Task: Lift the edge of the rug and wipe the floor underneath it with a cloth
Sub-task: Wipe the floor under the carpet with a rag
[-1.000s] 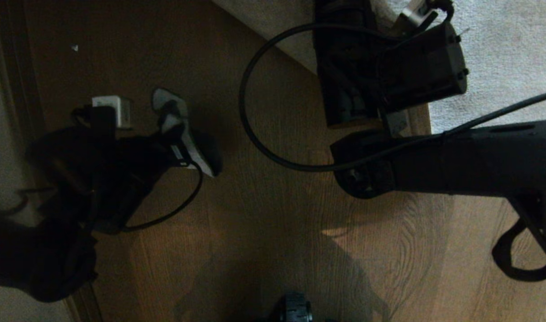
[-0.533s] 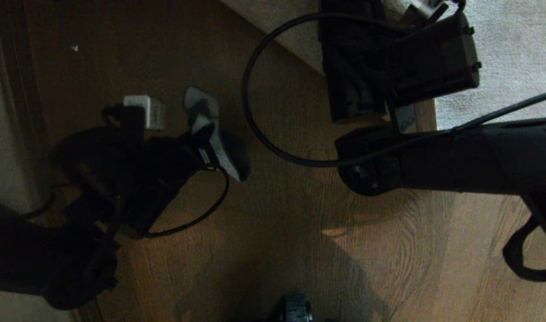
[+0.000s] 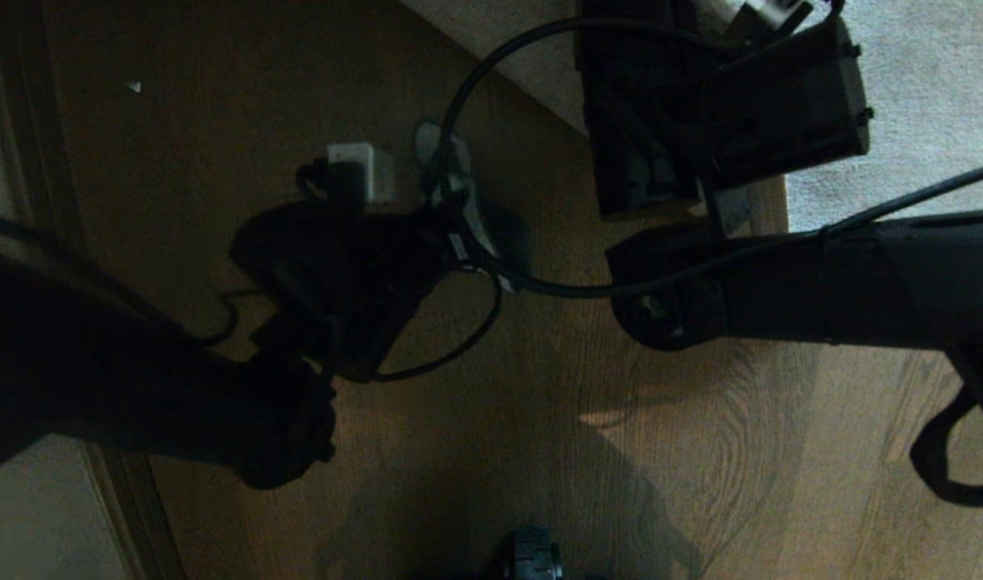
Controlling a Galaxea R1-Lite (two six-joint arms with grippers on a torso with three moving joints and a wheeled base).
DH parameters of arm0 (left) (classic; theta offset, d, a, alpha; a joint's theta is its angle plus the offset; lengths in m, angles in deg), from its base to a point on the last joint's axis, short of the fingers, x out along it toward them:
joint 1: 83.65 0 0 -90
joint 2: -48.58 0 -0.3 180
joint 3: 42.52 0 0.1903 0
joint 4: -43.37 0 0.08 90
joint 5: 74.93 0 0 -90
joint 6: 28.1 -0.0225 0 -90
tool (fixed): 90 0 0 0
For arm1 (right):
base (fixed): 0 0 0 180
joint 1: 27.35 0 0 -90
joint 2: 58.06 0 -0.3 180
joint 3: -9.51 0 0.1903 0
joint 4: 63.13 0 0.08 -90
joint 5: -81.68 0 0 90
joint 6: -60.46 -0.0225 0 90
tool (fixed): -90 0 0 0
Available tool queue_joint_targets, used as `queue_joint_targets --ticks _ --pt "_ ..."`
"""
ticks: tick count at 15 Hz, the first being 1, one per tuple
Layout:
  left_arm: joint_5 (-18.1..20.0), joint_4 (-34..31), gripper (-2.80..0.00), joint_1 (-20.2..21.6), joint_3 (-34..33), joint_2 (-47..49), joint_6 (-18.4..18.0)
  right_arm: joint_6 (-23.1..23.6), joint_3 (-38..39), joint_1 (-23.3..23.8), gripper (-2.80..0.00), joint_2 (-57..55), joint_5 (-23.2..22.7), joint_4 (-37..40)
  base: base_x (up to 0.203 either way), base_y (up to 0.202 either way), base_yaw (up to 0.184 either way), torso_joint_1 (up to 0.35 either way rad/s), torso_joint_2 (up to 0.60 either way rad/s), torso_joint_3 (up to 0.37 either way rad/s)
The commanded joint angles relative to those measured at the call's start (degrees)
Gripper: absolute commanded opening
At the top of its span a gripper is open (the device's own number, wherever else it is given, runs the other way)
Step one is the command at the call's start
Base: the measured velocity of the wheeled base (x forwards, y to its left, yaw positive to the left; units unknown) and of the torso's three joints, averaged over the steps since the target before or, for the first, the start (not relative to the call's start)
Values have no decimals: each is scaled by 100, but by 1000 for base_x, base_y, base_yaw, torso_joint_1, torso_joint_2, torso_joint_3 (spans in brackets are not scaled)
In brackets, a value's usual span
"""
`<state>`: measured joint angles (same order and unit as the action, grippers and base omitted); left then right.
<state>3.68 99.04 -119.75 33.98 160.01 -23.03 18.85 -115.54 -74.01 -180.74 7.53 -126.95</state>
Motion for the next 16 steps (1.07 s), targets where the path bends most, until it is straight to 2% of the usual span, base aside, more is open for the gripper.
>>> queue_joint_targets --ticks 1,10,16 --pt "-16 50 -280 -26 367 339 9 -22 -1 -2 -280 8 14 -277 0 0 0 0 0 0" --pt "-33 36 -280 78 1008 657 -19 74 36 -1 -280 61 14 -277 0 0 0 0 0 0" --pt "-12 45 -280 561 1195 881 -24 57 49 7 -280 17 14 -277 0 0 0 0 0 0"
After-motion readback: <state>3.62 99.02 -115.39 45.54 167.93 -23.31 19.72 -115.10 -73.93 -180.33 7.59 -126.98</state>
